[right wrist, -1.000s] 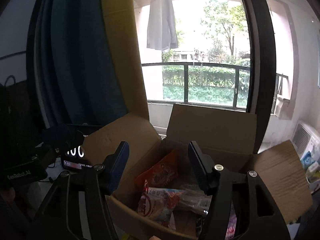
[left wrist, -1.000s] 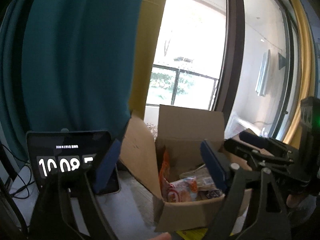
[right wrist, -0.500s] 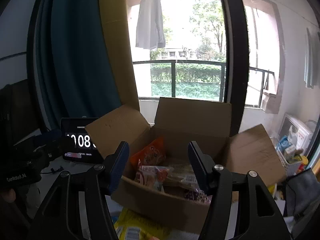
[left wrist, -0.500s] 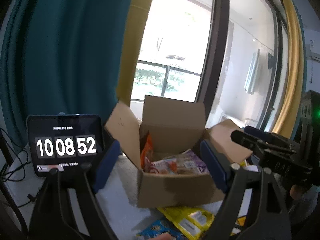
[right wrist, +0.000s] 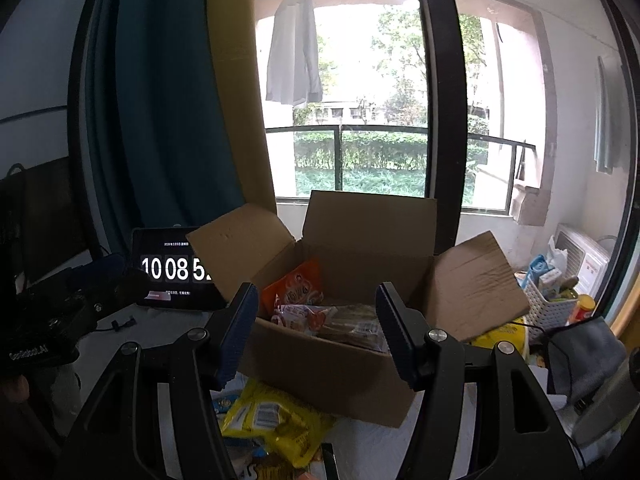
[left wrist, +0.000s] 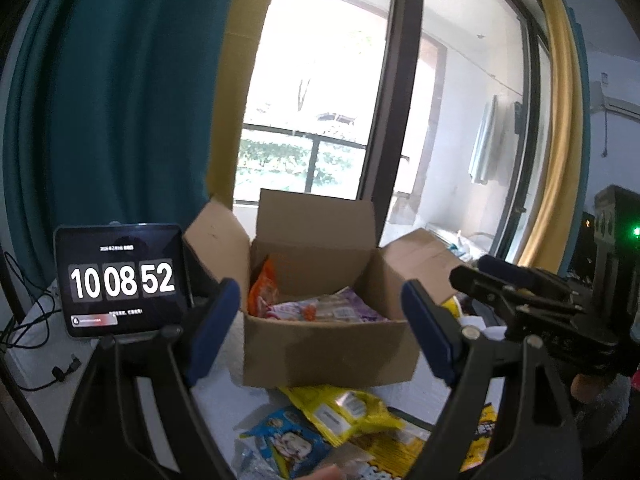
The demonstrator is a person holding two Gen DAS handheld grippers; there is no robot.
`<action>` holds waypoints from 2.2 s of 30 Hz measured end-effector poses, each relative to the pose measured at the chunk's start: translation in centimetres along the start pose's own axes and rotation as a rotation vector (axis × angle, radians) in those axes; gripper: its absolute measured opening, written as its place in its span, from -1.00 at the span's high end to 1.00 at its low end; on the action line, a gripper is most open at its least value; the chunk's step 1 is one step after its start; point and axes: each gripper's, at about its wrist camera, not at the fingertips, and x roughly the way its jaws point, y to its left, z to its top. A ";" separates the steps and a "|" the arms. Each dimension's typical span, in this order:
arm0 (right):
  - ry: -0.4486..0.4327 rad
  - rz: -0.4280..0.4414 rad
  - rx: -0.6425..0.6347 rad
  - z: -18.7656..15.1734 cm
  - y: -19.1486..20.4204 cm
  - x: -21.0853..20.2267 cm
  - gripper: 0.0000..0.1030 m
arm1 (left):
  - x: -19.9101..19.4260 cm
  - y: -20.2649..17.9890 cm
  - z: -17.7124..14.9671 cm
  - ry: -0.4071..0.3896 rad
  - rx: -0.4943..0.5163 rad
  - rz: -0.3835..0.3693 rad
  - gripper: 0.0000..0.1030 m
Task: Organize snacks
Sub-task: 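Withdraw both tools from the box back to the snack pile, then grasp a bread loaf bag with the left tool while the right tool grasps the yellow jerky bag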
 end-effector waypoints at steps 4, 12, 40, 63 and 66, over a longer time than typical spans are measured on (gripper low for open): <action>-0.021 -0.006 0.004 -0.7 -0.6 -1.9 -0.25 | -0.8 -1.3 -0.4 0.009 0.015 0.002 -0.63; -0.039 0.002 0.037 -2.3 -2.9 -5.2 -0.25 | -1.4 -4.4 -2.0 0.038 0.039 0.006 -0.64; 0.162 0.024 0.173 -14.1 -9.3 -7.6 -0.25 | -2.1 -7.4 -15.1 0.374 0.010 0.087 -0.64; 0.304 -0.047 0.327 -21.3 -13.1 -8.9 -0.25 | -5.0 -6.8 -19.4 0.408 0.169 0.147 -0.63; 0.343 -0.031 0.346 -22.0 -12.9 -8.1 -0.30 | -5.4 -5.6 -18.5 0.372 0.123 0.159 -0.63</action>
